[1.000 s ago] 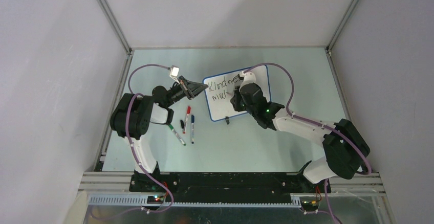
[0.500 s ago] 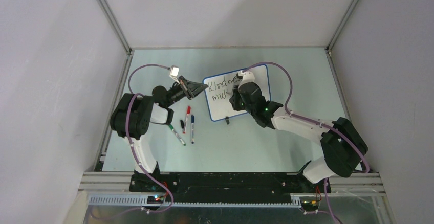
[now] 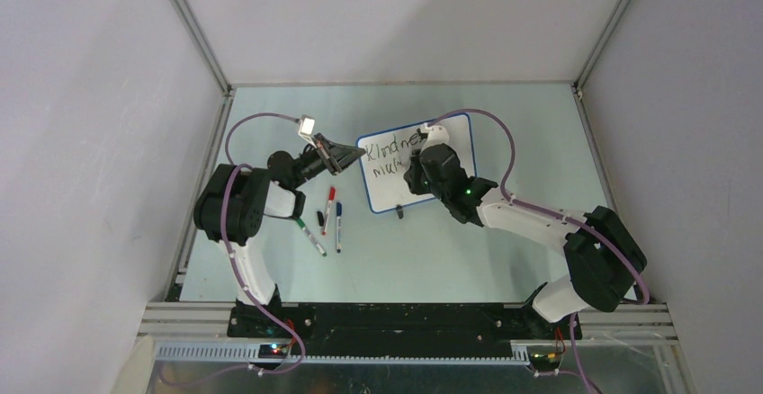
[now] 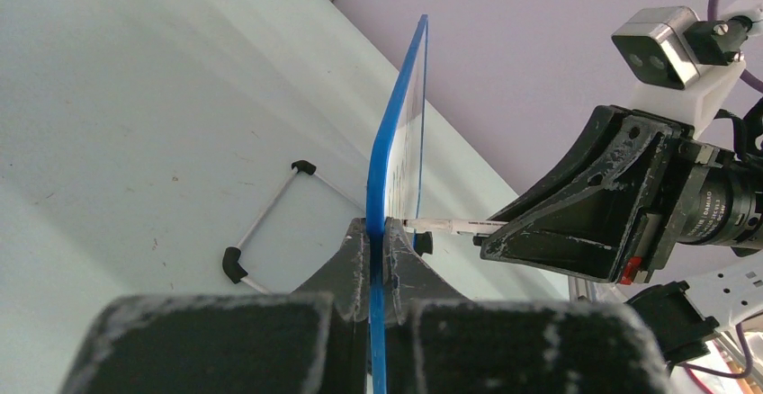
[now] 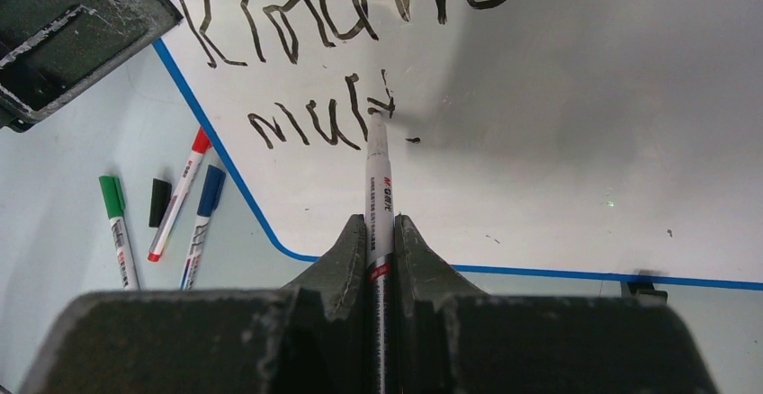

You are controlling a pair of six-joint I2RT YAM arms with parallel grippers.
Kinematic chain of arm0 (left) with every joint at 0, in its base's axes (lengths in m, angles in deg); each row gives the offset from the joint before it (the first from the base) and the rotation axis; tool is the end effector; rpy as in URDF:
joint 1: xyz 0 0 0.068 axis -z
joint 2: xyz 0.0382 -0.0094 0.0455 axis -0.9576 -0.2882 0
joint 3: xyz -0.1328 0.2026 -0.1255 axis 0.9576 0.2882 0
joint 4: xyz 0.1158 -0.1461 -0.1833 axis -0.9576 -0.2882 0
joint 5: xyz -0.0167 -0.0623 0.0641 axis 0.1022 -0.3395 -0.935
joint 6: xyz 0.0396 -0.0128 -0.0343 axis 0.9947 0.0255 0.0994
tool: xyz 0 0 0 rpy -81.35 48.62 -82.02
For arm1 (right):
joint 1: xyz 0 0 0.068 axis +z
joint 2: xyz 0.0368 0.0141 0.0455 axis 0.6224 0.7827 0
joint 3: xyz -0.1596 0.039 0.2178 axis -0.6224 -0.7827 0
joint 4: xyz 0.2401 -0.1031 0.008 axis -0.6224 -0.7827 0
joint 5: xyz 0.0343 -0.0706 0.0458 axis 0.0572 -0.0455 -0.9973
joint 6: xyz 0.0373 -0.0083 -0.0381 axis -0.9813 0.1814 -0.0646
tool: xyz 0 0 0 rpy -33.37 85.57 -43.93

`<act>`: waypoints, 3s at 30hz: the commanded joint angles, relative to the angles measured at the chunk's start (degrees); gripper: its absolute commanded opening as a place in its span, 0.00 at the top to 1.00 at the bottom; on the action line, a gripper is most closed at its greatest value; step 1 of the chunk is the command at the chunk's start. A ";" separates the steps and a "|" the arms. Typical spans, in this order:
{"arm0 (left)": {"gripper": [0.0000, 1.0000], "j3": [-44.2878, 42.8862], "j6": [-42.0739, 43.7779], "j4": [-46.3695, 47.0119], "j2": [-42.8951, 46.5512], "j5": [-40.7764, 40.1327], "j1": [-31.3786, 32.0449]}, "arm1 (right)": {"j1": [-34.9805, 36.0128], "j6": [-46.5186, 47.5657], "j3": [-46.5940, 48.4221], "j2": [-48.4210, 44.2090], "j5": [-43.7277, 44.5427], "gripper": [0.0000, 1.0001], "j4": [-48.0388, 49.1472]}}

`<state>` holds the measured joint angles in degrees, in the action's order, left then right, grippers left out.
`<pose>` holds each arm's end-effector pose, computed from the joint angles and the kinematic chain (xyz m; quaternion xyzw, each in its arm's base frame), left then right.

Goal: Write a sentence on the whiteboard

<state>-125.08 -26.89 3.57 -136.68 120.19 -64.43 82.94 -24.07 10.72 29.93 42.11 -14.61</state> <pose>0.3240 -0.0765 0.1715 0.0984 0.6438 -0.5579 0.5144 0.2449 0.2279 0.2476 -0.0943 0.8549 0.1909 0.4731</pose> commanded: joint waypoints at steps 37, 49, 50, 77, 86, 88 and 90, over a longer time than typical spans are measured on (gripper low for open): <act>1.00 -0.23 2.01 3.10 2.14 -0.15 -0.47 | 1.14 4.26 -10.29 -14.32 6.03 1.00 12.28; 1.00 0.10 2.15 3.10 2.38 -0.49 -0.44 | 1.03 5.10 -11.57 -12.21 3.05 1.00 17.71; 1.00 0.14 2.15 3.10 2.38 -0.50 -0.41 | 1.01 5.00 -11.57 -11.90 2.93 1.00 17.90; 1.00 0.15 2.23 3.11 2.29 -0.30 -0.48 | 0.20 3.76 -5.50 -4.60 0.77 1.00 14.23; 1.00 0.11 2.24 3.10 2.28 -0.26 -0.47 | -0.37 3.47 -3.97 -2.56 0.26 1.00 13.74; 1.00 0.15 2.22 3.10 2.29 -0.27 -0.47 | -0.33 3.43 -3.66 -2.24 0.26 1.00 13.51; 1.00 0.09 2.24 3.10 2.29 -0.31 -0.47 | -0.33 3.34 -3.62 -2.17 0.50 1.00 13.31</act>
<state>-125.08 -26.89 3.59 -136.68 119.86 -64.49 82.87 -20.20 4.60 27.37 42.46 -1.62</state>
